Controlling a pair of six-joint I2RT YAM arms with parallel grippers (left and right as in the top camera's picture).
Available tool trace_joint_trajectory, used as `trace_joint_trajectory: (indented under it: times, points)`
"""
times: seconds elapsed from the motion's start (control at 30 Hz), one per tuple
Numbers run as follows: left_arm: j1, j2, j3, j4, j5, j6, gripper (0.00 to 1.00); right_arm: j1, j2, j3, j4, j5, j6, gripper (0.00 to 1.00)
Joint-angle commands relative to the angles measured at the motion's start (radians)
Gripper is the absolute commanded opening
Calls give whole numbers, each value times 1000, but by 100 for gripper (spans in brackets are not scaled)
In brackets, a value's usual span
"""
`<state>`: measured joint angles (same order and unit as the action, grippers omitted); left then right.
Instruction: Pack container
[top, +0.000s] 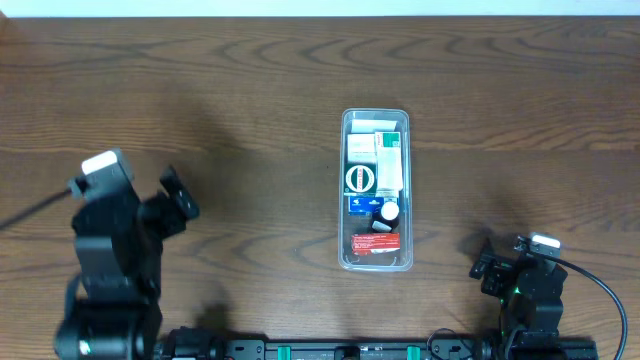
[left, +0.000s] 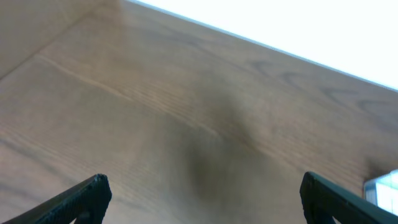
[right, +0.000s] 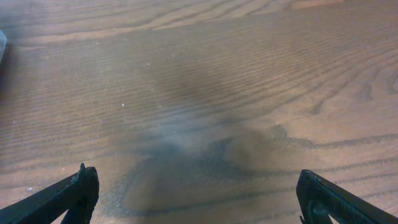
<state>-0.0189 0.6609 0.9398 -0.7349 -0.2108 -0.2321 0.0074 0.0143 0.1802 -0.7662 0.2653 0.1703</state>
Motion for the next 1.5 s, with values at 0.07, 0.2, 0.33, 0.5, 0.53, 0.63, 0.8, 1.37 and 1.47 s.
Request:
trace_joint_trajectory:
  times: [0.07,0.2,0.33,0.5,0.53,0.63,0.8,1.37,1.47]
  points:
    - [20,-186,-229,90,73,108,98,-7,-9,-10,-1,7,-18,99]
    - [20,-299,-376,95,73,100,98,-7,-9,-10,-1,7,-18,99]
    - [20,-387,-490,110,73,101,98,-7,-9,-10,-1,7,-18,99]
    - [21,-455,-590,141,72,101,98,-7,-9,-10,-1,7,-18,99]
    - [21,-464,-607,152,72,101,98,-7,-9,-10,-1,7,-18,99]
    - [21,-494,-670,209,73,100,98,-7,-9,-10,-1,7,-18,99]
    - [21,-513,-719,266,73,89,98,-7,-9,-10,-1,7,-18,99]
    - [23,-659,-729,239,68,90,98,-7,-9,-10,-1,7,-18,99]
    - [23,-659,-749,236,68,90,98,-7,-9,-10,-1,7,-18,99]
